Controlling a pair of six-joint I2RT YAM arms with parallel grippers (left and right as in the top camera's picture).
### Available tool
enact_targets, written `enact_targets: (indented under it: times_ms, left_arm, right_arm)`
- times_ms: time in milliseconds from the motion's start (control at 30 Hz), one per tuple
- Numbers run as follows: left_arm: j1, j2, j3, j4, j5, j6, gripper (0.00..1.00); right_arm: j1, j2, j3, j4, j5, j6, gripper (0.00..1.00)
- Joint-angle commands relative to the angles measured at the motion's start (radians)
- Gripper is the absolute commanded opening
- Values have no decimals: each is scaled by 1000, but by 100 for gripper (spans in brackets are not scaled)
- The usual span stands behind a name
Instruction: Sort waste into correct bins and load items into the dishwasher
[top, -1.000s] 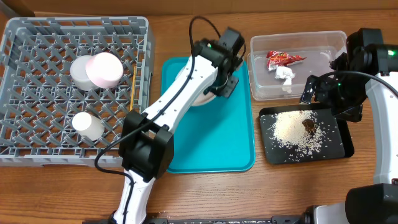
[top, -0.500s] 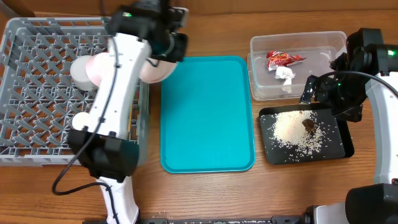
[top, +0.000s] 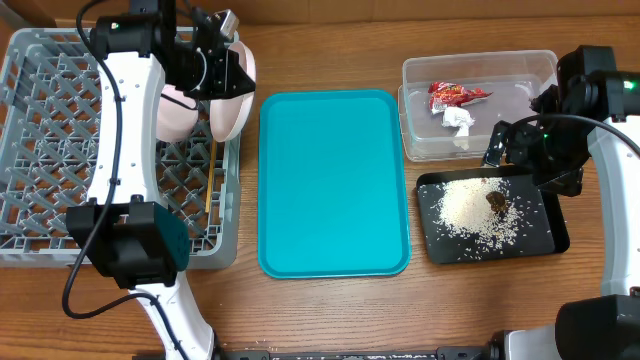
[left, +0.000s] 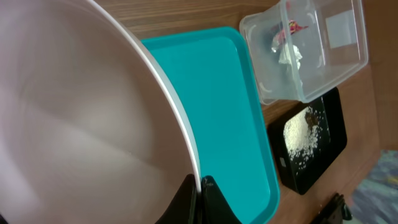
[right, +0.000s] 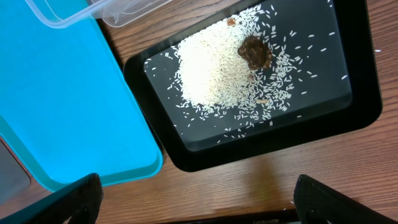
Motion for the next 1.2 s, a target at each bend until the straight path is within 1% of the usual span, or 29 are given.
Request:
enact_targets:
  times_ms: [0,33,67,100,167,200,233,333,367,400,467,533,633,700,767,867,1033,1133,1167]
  left_arm:
    - [32,-28,-44,10,61,46,4]
    - [40,-28,-50,9,60,52,6]
    - [53,-28,-52,6,53,53,13]
    - [62,-28,-52,5,44,53,31]
    - [83,-28,-51,3,40,35,61]
    - [92,-28,-49,4,40,19,73]
    - [99,-29,-48,4,40,11,79]
    - [112,-50,-47,3,27,5,90]
    - [112,-63,-47,2,5,4,93]
    - [112,-82,-47,1,-33,4,100]
    - [109,-120,-47,1,-133,-14,100]
    - [105,-163,-47,2,-272,-62,100]
    - [102,-226,-47,-1,-522,-253,100]
    - [102,-249,-47,-16,-594,-330,100]
    - [102,-250,-47,-51,-592,-336,100]
    - [102,-235,-52,-139,-593,-335,100]
    - [103,-231,-72,-263,-596,-297,100]
    - [102,-236,-73,-351,-593,-267,100]
    - [101,-245,-84,-351,-582,-250,100]
  right_arm:
    - [2,-14,26,1,6,11,100]
    - [2,-14,26,1,6,11,100]
    - [2,-14,26,1,6,11,100]
    - [2,-14,26,1,6,11,100]
    - [2,-14,26,2,6,11,100]
    - [2,-14,26,4,6,11,100]
    - [2,-14,26,6,6,11,100]
    - [2,-14,26,23,7,39,100]
    - [2,-14,27,33,6,56,100]
    - [2,-14,27,50,4,69,100]
    - [4,-14,27,85,-42,44,100]
    - [11,-14,27,134,-129,-29,100]
    - [51,-14,27,251,-174,-76,100]
    - [90,-14,27,341,-174,-101,100]
    - [151,-12,27,447,-171,-141,100]
    - [210,-3,26,475,-109,-172,100]
    - [225,8,26,413,-12,-62,100]
    - [214,7,26,365,-11,-60,100]
    - [211,6,26,346,-11,-60,100]
